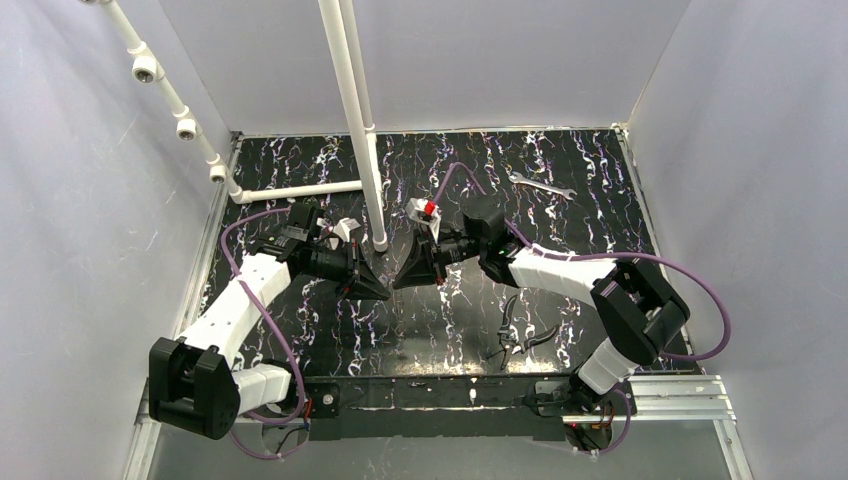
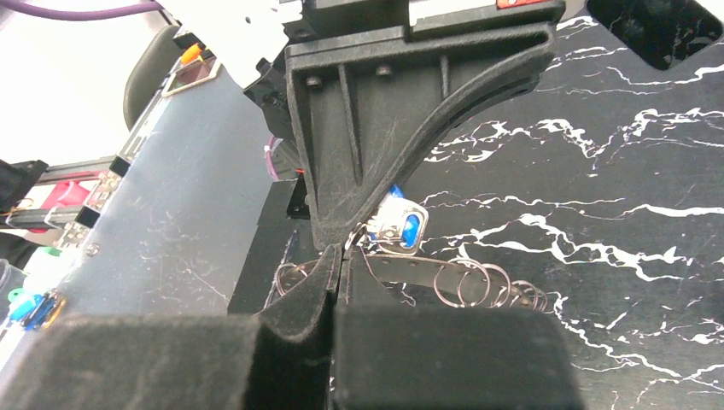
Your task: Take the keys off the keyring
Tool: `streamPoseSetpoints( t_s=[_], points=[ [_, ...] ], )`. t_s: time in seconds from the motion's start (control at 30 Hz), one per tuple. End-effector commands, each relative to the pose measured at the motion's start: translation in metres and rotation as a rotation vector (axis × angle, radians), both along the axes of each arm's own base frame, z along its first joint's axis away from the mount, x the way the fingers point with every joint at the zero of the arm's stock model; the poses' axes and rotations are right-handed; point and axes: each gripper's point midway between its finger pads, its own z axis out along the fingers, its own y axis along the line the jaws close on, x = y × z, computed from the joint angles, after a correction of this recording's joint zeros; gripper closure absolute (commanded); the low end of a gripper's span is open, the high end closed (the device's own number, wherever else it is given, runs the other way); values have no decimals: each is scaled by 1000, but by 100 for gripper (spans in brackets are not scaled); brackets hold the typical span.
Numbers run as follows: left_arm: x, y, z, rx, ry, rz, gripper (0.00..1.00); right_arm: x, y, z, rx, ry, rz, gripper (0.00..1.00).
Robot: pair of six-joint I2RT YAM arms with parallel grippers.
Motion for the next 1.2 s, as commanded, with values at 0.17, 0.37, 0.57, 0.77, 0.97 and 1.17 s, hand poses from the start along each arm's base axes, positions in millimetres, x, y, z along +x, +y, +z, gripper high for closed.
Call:
streamPoseSetpoints(
  t_s=[0.17, 0.37, 0.57, 0.77, 0.97, 1.17],
  points=[
    [16, 11, -7, 44, -22, 41, 100, -29, -11, 30, 82, -28, 153, 99],
    [19, 12, -6, 45, -30, 41, 100, -38, -13, 30, 79, -17, 185, 99],
    [21, 14, -9, 59, -35, 33, 100, -43, -14, 31, 81, -3, 194, 99],
    [19, 15, -13, 63, -37, 34, 100, -47, -14, 47, 135, 23, 200, 99],
    [24, 16, -13, 76, -55, 36, 100, -55, -14, 44, 121, 38, 223, 99],
    [27, 16, -7, 67, -74, 30, 100, -59, -12, 31, 84, 50, 233, 99]
  ],
)
